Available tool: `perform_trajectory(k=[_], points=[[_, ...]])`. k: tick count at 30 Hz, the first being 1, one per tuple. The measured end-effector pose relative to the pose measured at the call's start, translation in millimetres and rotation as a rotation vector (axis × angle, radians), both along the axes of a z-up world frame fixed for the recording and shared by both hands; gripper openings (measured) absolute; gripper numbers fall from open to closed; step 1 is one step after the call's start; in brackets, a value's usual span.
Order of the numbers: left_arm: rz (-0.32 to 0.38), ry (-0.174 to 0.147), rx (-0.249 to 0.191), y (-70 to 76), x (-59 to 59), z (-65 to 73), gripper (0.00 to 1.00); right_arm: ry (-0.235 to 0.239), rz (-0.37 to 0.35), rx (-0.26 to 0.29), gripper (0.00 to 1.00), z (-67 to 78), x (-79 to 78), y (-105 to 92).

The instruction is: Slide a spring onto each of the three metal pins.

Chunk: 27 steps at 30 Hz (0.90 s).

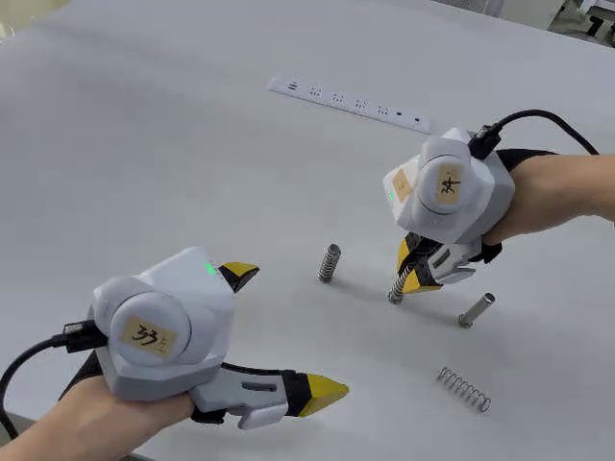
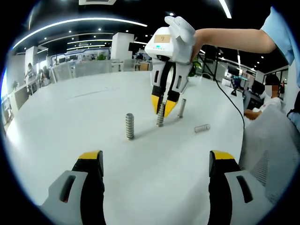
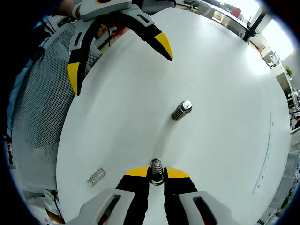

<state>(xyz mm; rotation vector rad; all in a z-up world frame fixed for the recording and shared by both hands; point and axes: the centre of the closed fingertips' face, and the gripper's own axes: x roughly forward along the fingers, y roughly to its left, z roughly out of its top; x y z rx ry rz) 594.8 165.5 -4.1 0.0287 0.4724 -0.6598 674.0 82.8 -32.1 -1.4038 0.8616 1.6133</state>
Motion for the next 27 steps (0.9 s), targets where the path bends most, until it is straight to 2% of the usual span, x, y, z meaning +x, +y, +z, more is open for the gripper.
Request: perform_trajectory(k=[8,18,23,27], points=[[-0.003,0.003,0.001,-0.6,-0.3,-0.5,0.92,-0.009,0.008,0.0,0.08,-6.7,0.8,0.1],[-0.001,0.006,0.0,0.4,-0.9,-1.3,0.92,-0.002,0.008,0.009,0.11,-7.9,0.6,2.4],[0.0,0.005,0.001,1.5,-0.7,-0.7,0.91,-0.006,-0.004,0.024,0.26,-8.9,2.2,4.5],[0.001,0.002,0.003,2.3,-0.3,0.0,0.91,-0.013,-0.017,0.048,0.47,-8.1,4.3,6.4]])
